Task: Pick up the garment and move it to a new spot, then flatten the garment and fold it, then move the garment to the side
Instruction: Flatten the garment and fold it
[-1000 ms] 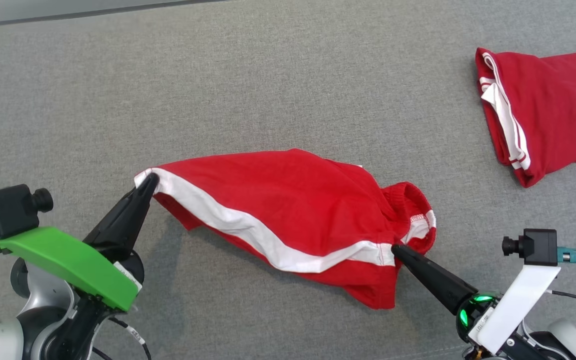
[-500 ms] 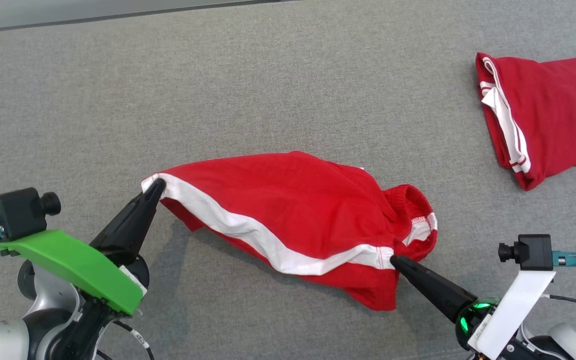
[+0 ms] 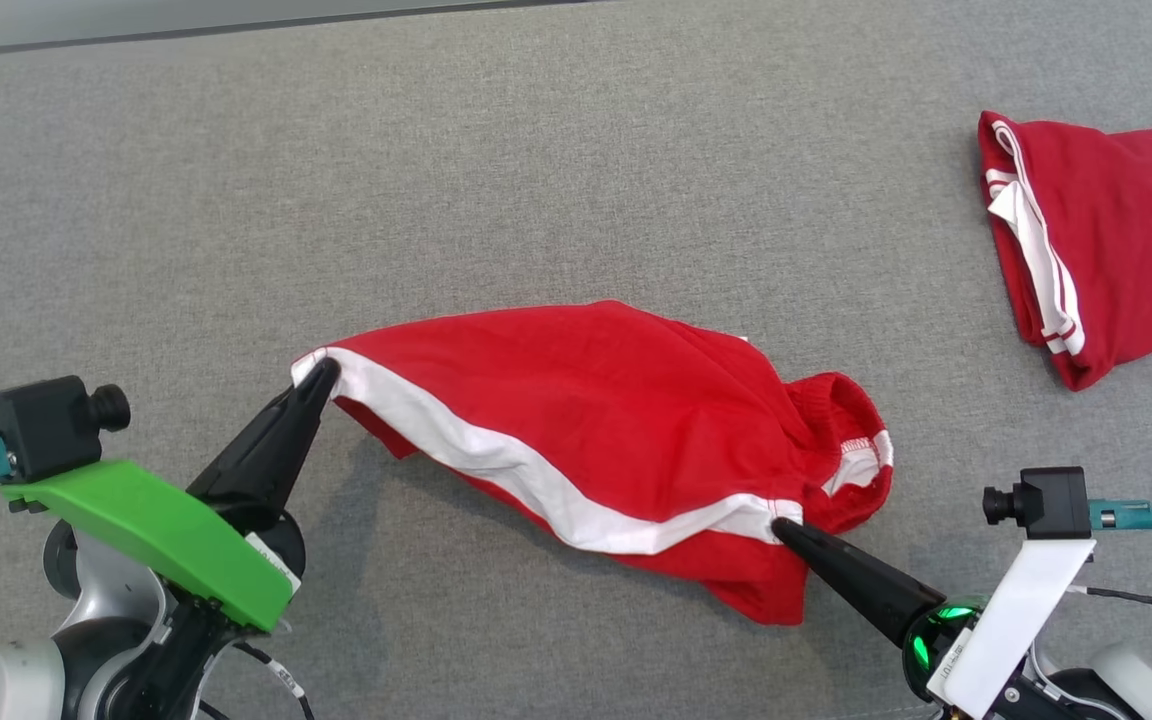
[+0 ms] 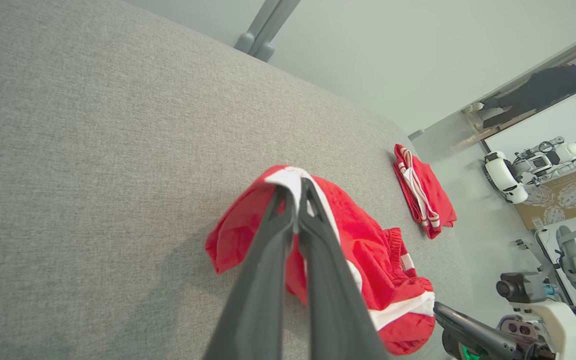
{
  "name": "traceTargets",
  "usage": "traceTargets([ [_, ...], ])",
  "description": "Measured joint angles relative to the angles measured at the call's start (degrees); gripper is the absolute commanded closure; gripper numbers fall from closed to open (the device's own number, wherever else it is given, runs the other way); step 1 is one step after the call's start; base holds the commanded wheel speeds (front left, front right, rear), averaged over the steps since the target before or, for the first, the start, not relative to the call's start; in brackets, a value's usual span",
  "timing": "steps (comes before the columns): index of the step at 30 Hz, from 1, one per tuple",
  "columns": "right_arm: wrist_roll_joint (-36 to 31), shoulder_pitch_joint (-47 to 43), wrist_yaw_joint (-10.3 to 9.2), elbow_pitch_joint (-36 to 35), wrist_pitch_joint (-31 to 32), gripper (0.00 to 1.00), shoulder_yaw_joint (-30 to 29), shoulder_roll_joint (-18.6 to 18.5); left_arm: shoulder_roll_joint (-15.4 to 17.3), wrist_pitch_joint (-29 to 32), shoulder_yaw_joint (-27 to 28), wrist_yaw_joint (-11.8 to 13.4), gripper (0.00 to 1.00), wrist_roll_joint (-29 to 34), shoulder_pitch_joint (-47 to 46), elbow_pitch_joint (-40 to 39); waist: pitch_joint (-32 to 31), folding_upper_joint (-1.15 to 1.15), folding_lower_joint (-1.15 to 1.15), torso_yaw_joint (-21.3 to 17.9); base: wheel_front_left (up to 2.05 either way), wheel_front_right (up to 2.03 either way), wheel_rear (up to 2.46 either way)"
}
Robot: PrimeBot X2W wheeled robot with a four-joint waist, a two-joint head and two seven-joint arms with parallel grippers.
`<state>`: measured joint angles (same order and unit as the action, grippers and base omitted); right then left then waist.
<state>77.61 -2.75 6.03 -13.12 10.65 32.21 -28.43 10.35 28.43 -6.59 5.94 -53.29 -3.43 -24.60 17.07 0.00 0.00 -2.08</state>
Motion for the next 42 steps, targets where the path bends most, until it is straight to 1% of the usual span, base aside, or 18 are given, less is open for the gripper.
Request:
traceTargets([
  [2,0.01,0.03,0.00,0.14,0.00,0.60,0.00,0.08,0.00,0.00,0.01,-0.23,1.00,0.00,0.00,0.00,0.03,0.00,0.00,0.10,0.00,0.00,0.00],
  [3,0.01,0.03,0.01,0.22,0.00,0.67,0.00,0.11,0.00,0.00,0.02,-0.38,1.00,0.00,0.00,0.00,0.05,0.00,0.00,0.13,0.00,0.00,0.00],
  [5,0.01,0.11,0.01,0.44,0.01,1.00,0.00,0.29,0.00,0.00,0.03,-0.41,1.00,0.00,0.00,0.01,0.07,0.00,0.00,0.16,0.00,0.00,0.00],
  [10,0.01,1.16,0.03,0.18,-0.03,1.00,-0.57,0.99,0.00,-0.33,0.16,-0.45,1.00,-0.07,0.00,0.10,0.06,0.00,0.00,0.09,0.00,0.00,0.00],
  [13,0.10,2.97,0.32,-2.49,-1.08,1.00,-3.53,0.82,0.35,-0.53,0.73,-0.47,1.00,-0.05,-0.09,-0.14,-0.02,0.00,0.00,-0.15,0.00,0.00,0.00],
  [15,0.23,4.92,0.51,-5.93,-2.14,1.00,-6.17,0.02,1.09,-0.54,0.82,-1.27,1.00,-0.07,-0.25,-1.00,-0.24,0.00,0.00,-0.45,0.00,0.00,0.00],
  [16,0.71,5.60,0.52,-11.12,-3.55,1.00,-8.98,-1.44,1.22,-0.21,0.13,-2.07,1.00,-0.70,-0.41,-3.82,-0.57,0.00,0.00,-0.68,0.00,0.00,0.00],
  [18,1.15,5.56,0.57,-16.90,-5.15,1.00,-11.22,-2.34,1.33,0.19,-0.54,-3.08,1.00,-1.54,-0.46,-7.35,-0.84,0.00,0.00,-0.86,0.00,0.00,0.00],
  [22,1.74,5.50,1.02,-27.78,-6.87,1.00,-15.55,-4.66,1.86,0.60,1.31,-3.24,1.00,-3.05,-0.78,-16.15,-0.99,0.00,0.00,-1.44,0.00,0.00,0.00],
  [25,4.19,5.58,1.02,-32.48,-6.59,1.00,-18.73,-7.17,3.98,2.96,2.10,-2.91,1.00,-3.59,-4.18,-22.38,-0.34,0.00,0.00,-1.80,0.00,0.00,0.00],
  [27,6.46,6.17,0.92,-32.03,-5.02,1.00,-20.27,-8.90,6.31,5.30,2.77,-2.88,1.00,-3.60,-7.30,-23.94,0.36,0.00,0.00,-1.97,0.00,0.00,0.00],
  [28,7.83,7.00,0.18,-30.94,-4.23,1.00,-20.86,-9.38,7.40,6.50,3.27,-2.60,1.00,-3.63,-8.82,-23.63,0.77,0.00,0.00,-2.04,0.00,0.00,0.00],
  [33,9.73,19.67,-7.89,-21.53,-1.30,1.00,-23.16,-9.43,9.47,12.28,4.66,-0.36,1.00,-6.09,-20.54,-12.04,3.60,0.00,0.00,-2.07,0.00,0.00,0.00],
  [35,9.29,28.02,-10.83,-17.53,-0.71,1.00,-21.89,-7.11,9.22,13.37,4.15,0.14,1.00,-5.86,-26.55,-5.87,4.89,0.00,0.00,-1.89,0.00,0.00,0.00],
  [37,4.87,37.55,-14.30,-11.33,-2.14,1.00,-21.82,-3.80,7.53,10.93,4.77,0.24,1.00,-3.08,-33.46,0.54,6.09,0.00,0.01,-1.66,0.00,0.00,0.00],
  [38,1.70,42.04,-14.88,-9.04,-3.64,1.00,-22.06,-2.42,6.57,9.60,4.41,0.24,1.00,-1.20,-37.53,2.74,6.59,0.00,0.02,-1.50,0.00,0.00,0.00],
  [40,-1.51,49.82,-14.59,-8.11,-6.30,1.00,-22.34,0.35,2.80,4.67,4.80,0.24,1.00,2.36,-46.36,4.25,7.34,0.00,0.02,-0.96,0.00,0.00,0.00],
  [42,-3.13,56.09,-13.76,-8.33,-8.40,1.00,-21.06,3.20,2.49,1.43,5.06,0.08,1.00,5.20,-53.20,2.47,8.12,0.00,0.01,-0.45,0.00,0.00,0.00],
])
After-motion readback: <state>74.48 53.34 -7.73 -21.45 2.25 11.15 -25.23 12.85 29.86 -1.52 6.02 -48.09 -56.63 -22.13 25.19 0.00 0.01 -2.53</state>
